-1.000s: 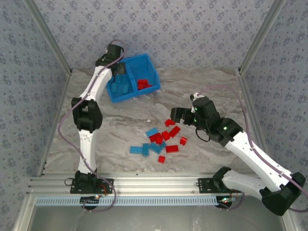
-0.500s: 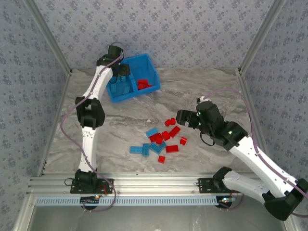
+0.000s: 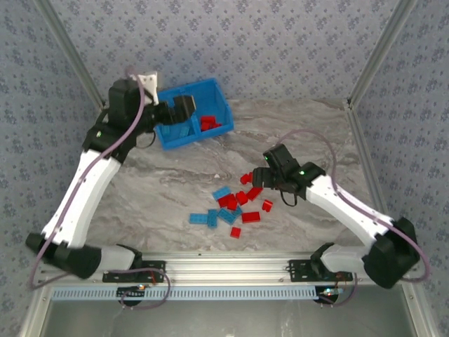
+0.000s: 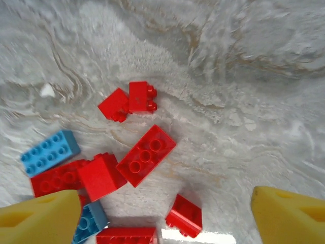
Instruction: Sort the legos into containers by color
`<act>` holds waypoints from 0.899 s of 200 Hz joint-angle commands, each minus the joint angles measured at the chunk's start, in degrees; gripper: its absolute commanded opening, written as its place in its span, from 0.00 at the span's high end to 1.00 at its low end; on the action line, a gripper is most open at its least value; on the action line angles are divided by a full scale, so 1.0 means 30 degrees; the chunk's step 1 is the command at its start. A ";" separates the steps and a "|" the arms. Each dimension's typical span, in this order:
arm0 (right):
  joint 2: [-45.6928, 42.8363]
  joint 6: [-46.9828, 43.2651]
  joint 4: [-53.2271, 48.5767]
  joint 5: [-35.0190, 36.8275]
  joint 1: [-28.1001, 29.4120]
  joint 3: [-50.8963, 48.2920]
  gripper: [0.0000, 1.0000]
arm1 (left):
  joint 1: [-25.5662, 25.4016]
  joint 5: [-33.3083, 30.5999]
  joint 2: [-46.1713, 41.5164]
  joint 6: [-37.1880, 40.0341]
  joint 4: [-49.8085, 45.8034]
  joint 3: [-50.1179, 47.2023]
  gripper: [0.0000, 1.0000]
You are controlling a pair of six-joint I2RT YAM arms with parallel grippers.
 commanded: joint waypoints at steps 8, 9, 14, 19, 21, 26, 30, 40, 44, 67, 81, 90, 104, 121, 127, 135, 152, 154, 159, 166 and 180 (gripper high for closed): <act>0.2354 0.0193 0.3035 -0.2882 -0.1017 0.0962 0.30 | -0.0491 0.1899 -0.1484 0.2245 -0.1963 -0.1520 0.01; 0.2489 0.0193 0.3149 -0.2933 -0.1025 0.0979 0.31 | -0.0492 0.1919 -0.1555 0.2305 -0.1982 -0.1529 0.01; 0.2960 0.0193 0.3575 -0.3154 -0.1178 0.1103 0.34 | -0.0506 0.1925 -0.1861 0.2738 -0.2817 -0.1620 0.01; 0.3432 0.0167 0.3915 -0.3368 -0.1277 0.1252 0.35 | -0.0521 0.1938 -0.2119 0.3187 -0.3250 -0.1741 0.01; 0.3639 0.0150 0.3941 -0.3440 -0.1321 0.1394 0.36 | -0.0521 0.1917 -0.2232 0.3391 -0.3398 -0.1822 0.01; 0.4100 0.0040 0.4120 -0.3575 -0.1430 0.1583 0.36 | -0.0521 0.1849 -0.2492 0.3899 -0.3663 -0.2069 0.01; 0.4494 -0.0100 0.4197 -0.3599 -0.1470 0.1775 0.37 | -0.0521 0.1707 -0.2654 0.4326 -0.3809 -0.2350 0.01; 0.5474 -0.0130 0.4118 -0.3599 -0.1616 0.2360 0.39 | -0.0521 0.1028 -0.3092 0.4969 -0.3934 -0.3066 0.01; 0.5888 -0.0102 0.4074 -0.3578 -0.1668 0.2565 0.40 | -0.0521 0.0777 -0.3233 0.5182 -0.3884 -0.3392 0.01; 0.7585 0.0058 0.4285 -0.3657 -0.1888 0.3145 0.44 | -0.0521 -0.0315 -0.3927 0.5525 -0.2363 -0.5466 0.01; 0.8383 0.0120 0.4230 -0.3717 -0.1886 0.3368 0.46 | -0.0479 -0.0817 -0.3991 0.5388 -0.1193 -0.6505 0.01; 0.8733 0.0280 0.4157 -0.3673 -0.1854 0.3318 0.47 | -0.0350 -0.0761 -0.3684 0.5309 -0.1477 -0.6312 0.01; 0.9095 0.0580 0.4220 -0.3497 -0.1828 0.2970 0.49 | -0.0346 -0.0864 -0.3356 0.5527 -0.2002 -0.5890 0.01; 0.9271 0.0853 0.4349 -0.3331 -0.1875 0.2473 0.51 | -0.0345 -0.1099 -0.3620 0.5274 -0.2002 -0.6360 0.01; 0.9283 0.0873 0.4378 -0.3255 -0.1832 0.2323 0.51 | -0.0345 -0.0965 -0.3743 0.5176 -0.1933 -0.6533 0.01; 0.9290 0.0916 0.4407 -0.3113 -0.1824 0.2102 0.52 | -0.0345 -0.0899 -0.3948 0.5097 -0.1759 -0.6796 0.01; 0.9304 0.0955 0.4420 -0.2742 -0.1827 0.1682 0.54 | -0.0345 -0.1056 -0.4114 0.5105 -0.1793 -0.6926 0.01; 0.9318 0.0977 0.4432 -0.2712 -0.1825 0.1651 0.55 | -0.0345 -0.1087 -0.4115 0.5109 -0.1796 -0.6927 0.01; 0.9362 0.0963 0.4418 -0.2667 -0.1825 0.1576 0.55 | -0.0345 -0.1167 -0.4101 0.5137 -0.1837 -0.6899 0.01; 0.9475 0.0955 0.4433 -0.2659 -0.1853 0.1470 0.55 | -0.0345 -0.1262 -0.4087 0.5155 -0.1911 -0.6844 0.01; 0.9734 0.0963 0.4304 -0.2474 -0.1870 0.1414 0.57 | -0.0320 -0.1295 -0.4086 0.5164 -0.1944 -0.6867 0.01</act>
